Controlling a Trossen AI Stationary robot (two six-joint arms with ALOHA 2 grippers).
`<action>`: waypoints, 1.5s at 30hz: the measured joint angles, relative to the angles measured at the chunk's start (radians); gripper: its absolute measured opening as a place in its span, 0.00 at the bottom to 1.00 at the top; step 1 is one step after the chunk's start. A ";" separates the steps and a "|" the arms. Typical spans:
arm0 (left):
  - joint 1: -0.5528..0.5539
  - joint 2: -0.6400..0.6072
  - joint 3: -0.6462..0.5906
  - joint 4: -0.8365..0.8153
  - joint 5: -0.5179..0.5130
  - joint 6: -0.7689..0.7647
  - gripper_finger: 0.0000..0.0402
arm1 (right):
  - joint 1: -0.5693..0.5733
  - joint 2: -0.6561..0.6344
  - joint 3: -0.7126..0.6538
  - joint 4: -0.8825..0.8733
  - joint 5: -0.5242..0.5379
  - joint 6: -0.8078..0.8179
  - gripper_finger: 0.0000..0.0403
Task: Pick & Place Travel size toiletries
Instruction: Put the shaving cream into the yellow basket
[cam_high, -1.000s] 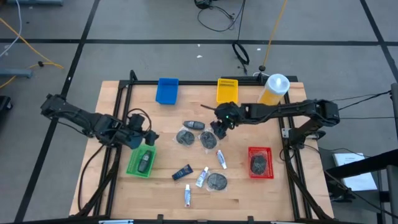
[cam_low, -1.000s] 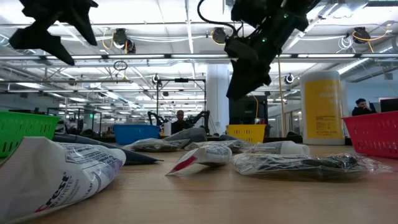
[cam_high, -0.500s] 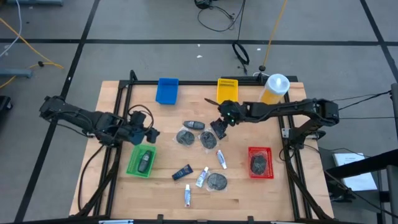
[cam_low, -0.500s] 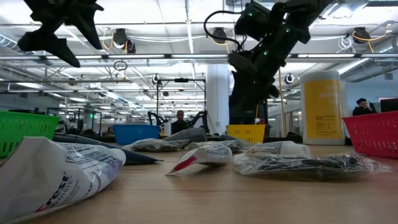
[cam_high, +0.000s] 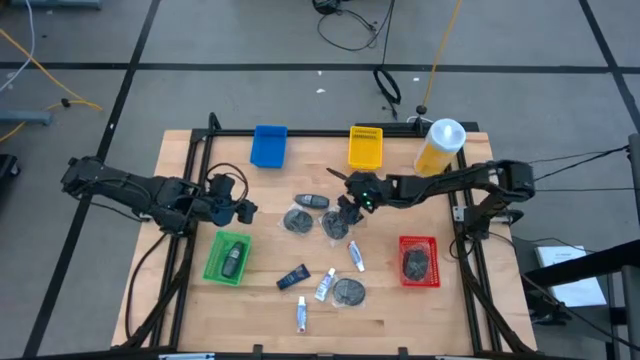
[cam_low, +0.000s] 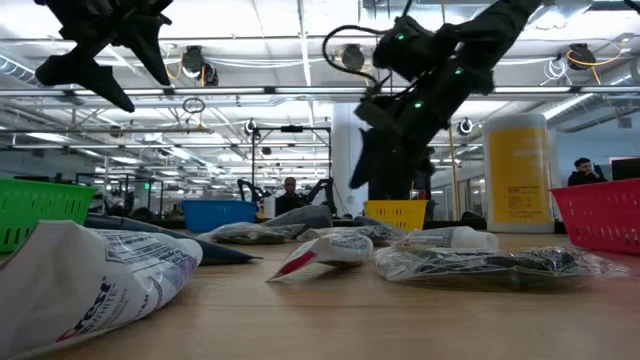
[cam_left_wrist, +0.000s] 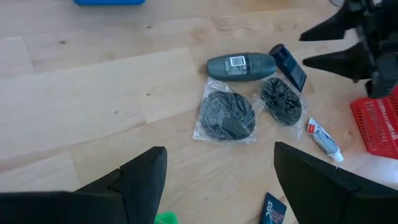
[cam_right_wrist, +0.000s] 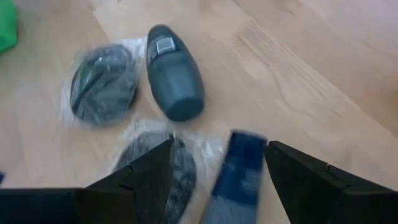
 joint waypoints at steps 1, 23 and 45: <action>0.001 0.000 0.000 0.001 0.004 0.002 0.71 | 0.000 0.014 0.008 -0.006 -0.001 -0.003 0.61; 0.005 0.000 -0.001 0.003 0.039 0.022 0.71 | 0.005 0.153 0.059 -0.205 0.032 0.050 0.54; 0.005 0.000 -0.001 0.002 0.043 0.044 0.71 | -0.045 -0.007 0.054 -0.201 -0.002 0.050 0.31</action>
